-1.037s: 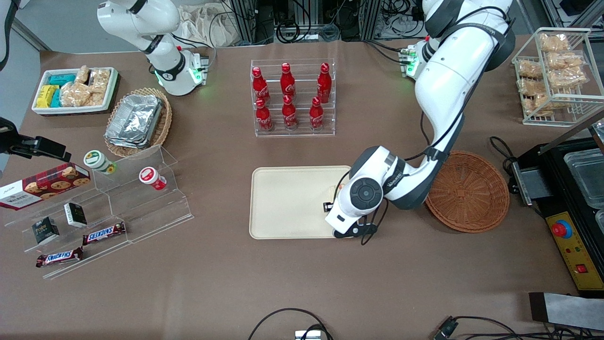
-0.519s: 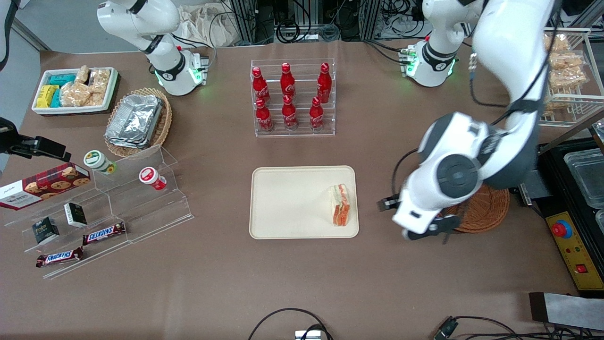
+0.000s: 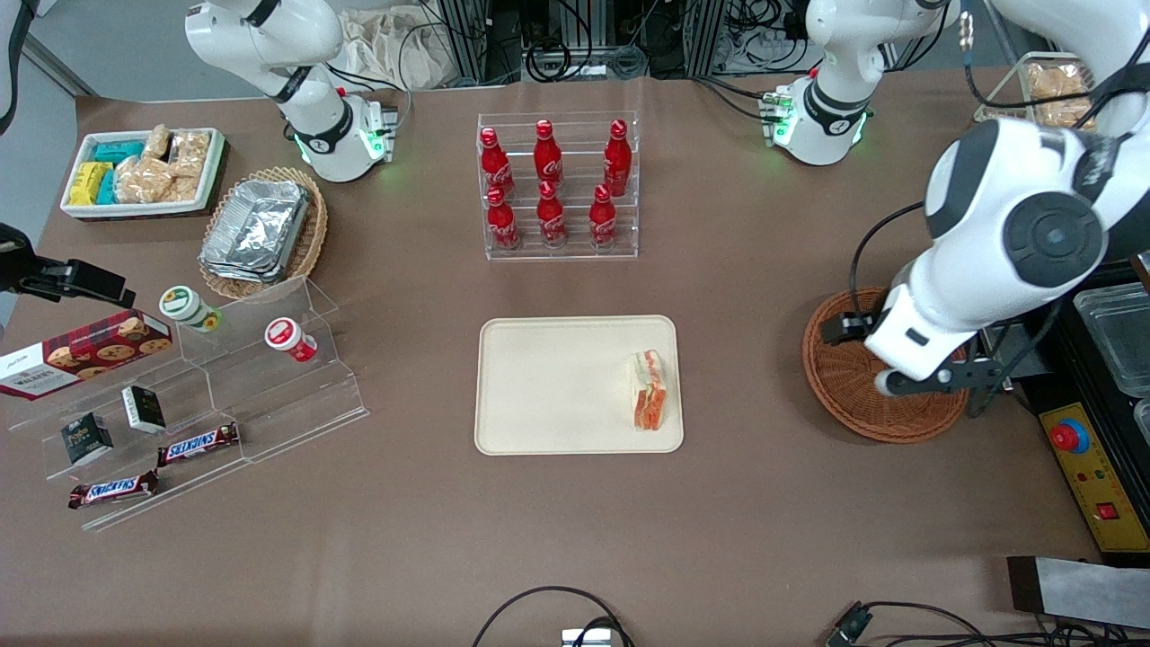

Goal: Place sandwich from basket to tray

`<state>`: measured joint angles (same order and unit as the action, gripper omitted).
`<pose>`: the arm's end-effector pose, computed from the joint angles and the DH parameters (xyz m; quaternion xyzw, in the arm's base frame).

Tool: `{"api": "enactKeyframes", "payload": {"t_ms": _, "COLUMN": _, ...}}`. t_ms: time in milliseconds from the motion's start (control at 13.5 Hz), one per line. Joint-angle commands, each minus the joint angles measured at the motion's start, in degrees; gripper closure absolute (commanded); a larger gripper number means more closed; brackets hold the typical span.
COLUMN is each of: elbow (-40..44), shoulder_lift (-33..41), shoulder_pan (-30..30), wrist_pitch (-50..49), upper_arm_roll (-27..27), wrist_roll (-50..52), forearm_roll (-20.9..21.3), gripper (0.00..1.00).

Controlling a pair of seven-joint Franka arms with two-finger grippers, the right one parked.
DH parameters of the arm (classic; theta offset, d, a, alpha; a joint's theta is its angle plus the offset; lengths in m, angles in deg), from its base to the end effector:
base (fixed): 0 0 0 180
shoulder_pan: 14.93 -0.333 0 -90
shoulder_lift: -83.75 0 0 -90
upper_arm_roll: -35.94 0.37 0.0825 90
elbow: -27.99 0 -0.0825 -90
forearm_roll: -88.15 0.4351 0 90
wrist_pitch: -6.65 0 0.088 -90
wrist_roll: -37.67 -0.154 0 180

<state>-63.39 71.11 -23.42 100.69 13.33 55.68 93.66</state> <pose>0.6491 -0.1288 0.4935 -0.9965 -0.0277 0.0738 0.0267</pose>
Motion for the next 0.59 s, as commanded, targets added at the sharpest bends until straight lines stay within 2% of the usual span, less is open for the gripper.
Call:
{"api": "enactKeyframes", "payload": {"t_ms": 0, "elbow": -6.4, "shoulder_lift": 7.2, "shoulder_pan": 1.9, "wrist_pitch": -0.4, "upper_arm_roll": 7.5, "wrist_roll": -9.0, "forearm_roll": -2.9, "gripper": 0.0}}
{"api": "enactKeyframes", "payload": {"t_ms": 222, "elbow": -5.3, "shoulder_lift": 7.5, "shoulder_pan": 2.2, "wrist_pitch": -1.4, "upper_arm_roll": 9.9, "wrist_roll": -11.3, "forearm_roll": -2.8, "gripper": 0.0}}
{"api": "enactKeyframes", "payload": {"t_ms": 519, "elbow": 0.7, "shoulder_lift": 4.7, "shoulder_pan": 1.6, "wrist_pitch": -3.8, "upper_arm_roll": 10.3, "wrist_roll": -14.7, "forearm_roll": -2.7, "gripper": 0.0}}
